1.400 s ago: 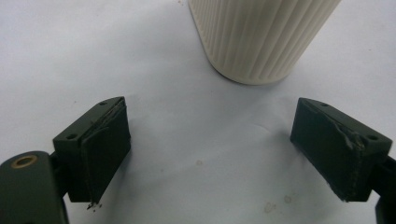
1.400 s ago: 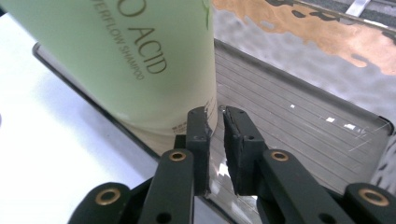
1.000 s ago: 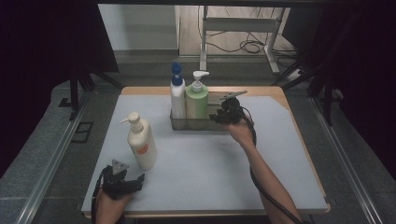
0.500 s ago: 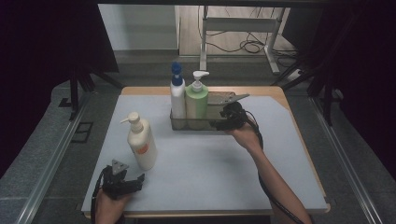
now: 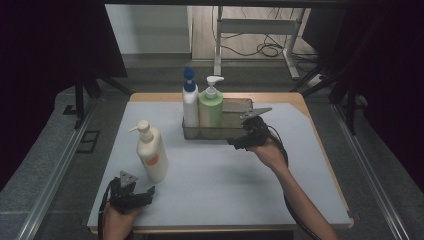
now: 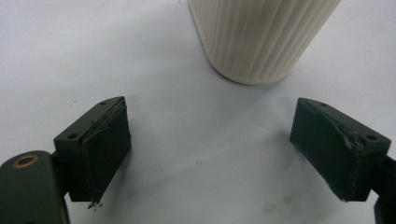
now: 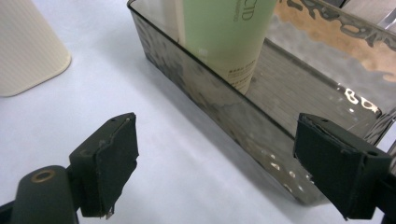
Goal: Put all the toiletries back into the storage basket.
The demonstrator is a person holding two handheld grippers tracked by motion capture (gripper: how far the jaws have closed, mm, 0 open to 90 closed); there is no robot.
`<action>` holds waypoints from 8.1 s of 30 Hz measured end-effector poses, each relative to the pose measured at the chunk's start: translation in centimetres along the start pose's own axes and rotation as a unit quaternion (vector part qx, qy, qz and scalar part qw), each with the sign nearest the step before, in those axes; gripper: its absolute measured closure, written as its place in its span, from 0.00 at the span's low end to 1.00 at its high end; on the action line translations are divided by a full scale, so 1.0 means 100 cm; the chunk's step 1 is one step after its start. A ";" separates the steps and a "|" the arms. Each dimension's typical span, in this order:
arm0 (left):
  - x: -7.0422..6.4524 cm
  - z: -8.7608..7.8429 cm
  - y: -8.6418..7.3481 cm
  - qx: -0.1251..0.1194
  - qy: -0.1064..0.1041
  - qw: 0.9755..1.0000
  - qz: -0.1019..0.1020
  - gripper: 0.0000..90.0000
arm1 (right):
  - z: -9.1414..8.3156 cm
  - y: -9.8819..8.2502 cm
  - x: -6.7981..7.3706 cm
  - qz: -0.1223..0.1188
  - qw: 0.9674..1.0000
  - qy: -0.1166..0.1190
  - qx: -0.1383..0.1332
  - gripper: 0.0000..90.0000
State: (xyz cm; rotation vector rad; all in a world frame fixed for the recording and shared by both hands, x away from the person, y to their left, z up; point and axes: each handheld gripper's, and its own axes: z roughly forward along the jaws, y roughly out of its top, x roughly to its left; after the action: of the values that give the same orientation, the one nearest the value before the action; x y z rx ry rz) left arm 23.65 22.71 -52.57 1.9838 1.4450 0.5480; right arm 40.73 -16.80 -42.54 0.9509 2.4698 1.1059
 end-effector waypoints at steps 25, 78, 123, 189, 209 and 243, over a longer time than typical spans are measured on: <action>0.000 0.000 0.000 0.000 0.003 1.000 -0.003 0.13 | -0.037 -0.049 0.012 -0.011 1.000 -0.005 -0.008 0.00; 0.000 -0.007 0.005 0.008 0.022 1.000 0.018 0.31 | -0.045 -0.170 0.005 0.041 0.998 -0.043 0.031 0.01; 0.038 0.029 0.042 -0.005 -0.053 0.999 -0.001 0.99 | -0.044 -0.171 0.007 0.037 0.998 -0.047 0.032 0.00; -0.039 0.034 0.049 0.008 -0.120 0.990 0.080 0.99 | -0.044 -0.171 0.007 0.038 0.998 -0.047 0.032 0.00; -0.061 0.043 0.058 -0.003 -0.127 0.986 0.109 0.99 | -0.044 -0.171 0.007 0.037 0.998 -0.047 0.032 0.00; -0.043 0.020 0.041 -0.015 -0.109 0.990 0.092 0.82 | -0.048 -0.160 0.016 0.015 0.999 -0.029 0.020 0.02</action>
State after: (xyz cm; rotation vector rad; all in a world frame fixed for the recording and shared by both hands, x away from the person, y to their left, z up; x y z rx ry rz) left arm 26.42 17.27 -51.02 2.0935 1.1229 0.4139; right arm 29.92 -26.34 -51.20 1.0210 2.4483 1.0271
